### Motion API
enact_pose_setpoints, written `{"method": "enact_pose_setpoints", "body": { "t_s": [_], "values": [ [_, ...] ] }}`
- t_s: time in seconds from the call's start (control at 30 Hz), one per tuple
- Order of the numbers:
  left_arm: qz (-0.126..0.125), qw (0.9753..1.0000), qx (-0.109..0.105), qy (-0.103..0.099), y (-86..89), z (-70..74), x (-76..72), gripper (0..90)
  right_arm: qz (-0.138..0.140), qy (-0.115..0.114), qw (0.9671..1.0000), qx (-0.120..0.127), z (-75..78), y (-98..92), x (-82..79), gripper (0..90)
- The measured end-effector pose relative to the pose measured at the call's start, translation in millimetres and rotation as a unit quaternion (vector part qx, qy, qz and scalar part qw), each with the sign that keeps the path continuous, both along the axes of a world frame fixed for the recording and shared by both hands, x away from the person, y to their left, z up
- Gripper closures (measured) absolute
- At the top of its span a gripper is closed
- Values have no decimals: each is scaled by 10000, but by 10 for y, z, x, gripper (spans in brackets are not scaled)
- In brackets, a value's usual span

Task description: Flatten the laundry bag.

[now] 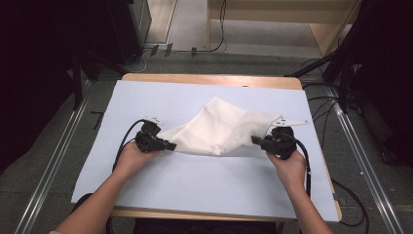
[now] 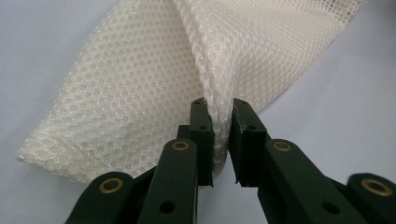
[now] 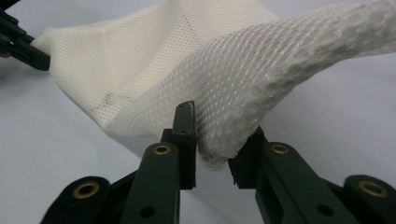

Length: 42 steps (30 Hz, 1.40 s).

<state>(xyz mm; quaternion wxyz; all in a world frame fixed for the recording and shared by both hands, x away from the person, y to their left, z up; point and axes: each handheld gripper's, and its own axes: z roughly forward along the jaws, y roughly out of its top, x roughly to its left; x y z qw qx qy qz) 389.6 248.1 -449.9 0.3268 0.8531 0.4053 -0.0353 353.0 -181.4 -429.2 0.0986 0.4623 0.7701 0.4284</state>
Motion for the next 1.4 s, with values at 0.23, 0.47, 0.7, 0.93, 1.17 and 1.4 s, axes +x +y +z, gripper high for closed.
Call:
{"method": "enact_pose_setpoints", "body": {
  "t_s": [0.23, 0.47, 0.7, 0.93, 1.17, 1.4],
  "values": [
    [86, 9999, -102, 49, 4, -2, 68, 852, -29, 124, 9999, 71, -39, -109, -54, 604],
    [224, 9996, 3, -192, 44, 26, 225, 857, -109, 147, 9998, -2, -37, -338, -191, 509],
    [417, 9981, 30, -449, 126, 60, 459, 844, -497, -163, 9985, 151, 98, -718, -346, 580],
    [554, 9979, -178, -267, 194, 18, 555, 773, -536, -188, 9981, 216, 113, -714, -215, 636],
    [663, 9974, -148, -230, 281, 154, 420, 576, -374, -213, 9991, 66, 166, -439, 134, 647],
    [641, 9968, -373, -309, 396, 354, 261, 649, -273, -186, 9994, -52, 164, -258, 444, 600]
  ]
}}
